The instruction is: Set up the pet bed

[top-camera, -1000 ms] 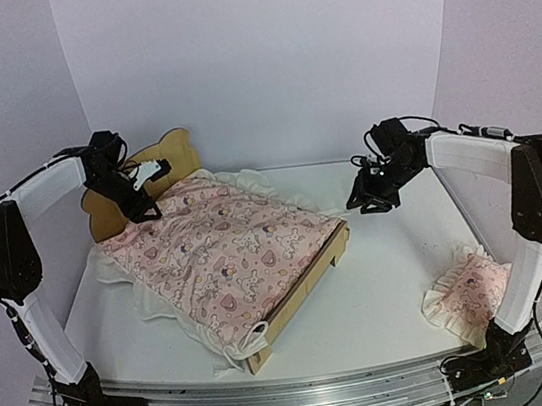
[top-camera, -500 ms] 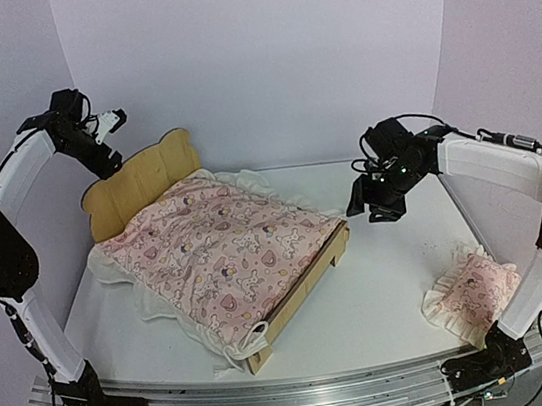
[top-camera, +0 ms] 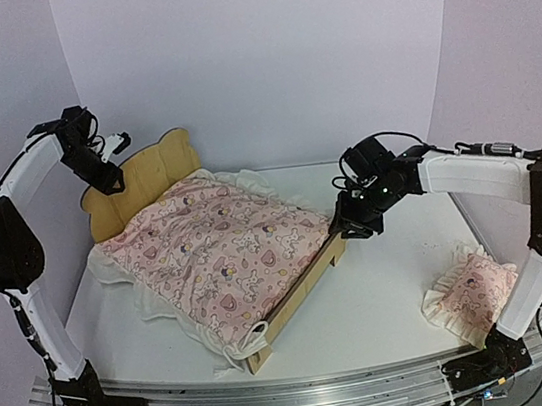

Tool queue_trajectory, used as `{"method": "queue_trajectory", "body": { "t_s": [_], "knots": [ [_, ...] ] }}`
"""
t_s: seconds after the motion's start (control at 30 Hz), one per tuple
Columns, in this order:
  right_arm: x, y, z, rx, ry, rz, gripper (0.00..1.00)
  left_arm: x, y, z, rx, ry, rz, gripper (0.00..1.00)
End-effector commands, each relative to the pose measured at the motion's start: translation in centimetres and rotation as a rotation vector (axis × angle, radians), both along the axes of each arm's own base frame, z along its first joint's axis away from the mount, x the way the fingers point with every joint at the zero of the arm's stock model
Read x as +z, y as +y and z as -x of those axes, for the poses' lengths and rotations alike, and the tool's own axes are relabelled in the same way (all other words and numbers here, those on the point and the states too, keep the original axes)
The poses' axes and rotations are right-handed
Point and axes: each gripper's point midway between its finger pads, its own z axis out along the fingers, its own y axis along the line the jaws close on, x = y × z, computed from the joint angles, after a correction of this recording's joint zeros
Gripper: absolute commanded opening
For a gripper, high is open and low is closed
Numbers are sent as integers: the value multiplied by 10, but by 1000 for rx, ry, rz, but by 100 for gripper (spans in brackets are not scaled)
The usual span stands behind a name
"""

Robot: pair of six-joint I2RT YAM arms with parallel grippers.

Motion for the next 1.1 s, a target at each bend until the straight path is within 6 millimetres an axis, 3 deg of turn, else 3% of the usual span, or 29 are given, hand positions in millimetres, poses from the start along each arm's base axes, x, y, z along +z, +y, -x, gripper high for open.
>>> {"method": "queue_trajectory", "body": {
  "t_s": [0.0,0.1,0.3,0.4,0.63,0.73,0.87,0.97,1.07],
  "knots": [
    [-19,13,-11,-28,35,-34,30,8,-17,36,-8,62,111,61],
    [-24,17,-26,-17,11,-8,26,11,-28,51,-32,93,159,60],
    [-27,7,-76,-61,-52,37,20,2,-55,97,-153,204,235,58],
    [-26,5,-101,-66,-82,42,20,5,-59,111,-186,199,249,61],
    [-39,11,-144,-45,-87,4,26,28,-72,150,-298,204,299,70],
    [-31,15,-156,-36,-100,-31,30,48,-63,151,-311,106,235,75],
    [-9,6,-158,-27,-145,-38,37,77,-47,140,-285,-49,124,77],
    [6,-6,-143,-4,-168,-17,45,108,-40,128,-264,-197,76,78],
    [23,-12,-118,51,-174,-26,48,149,-59,135,-355,-308,154,75]
  ]
}}
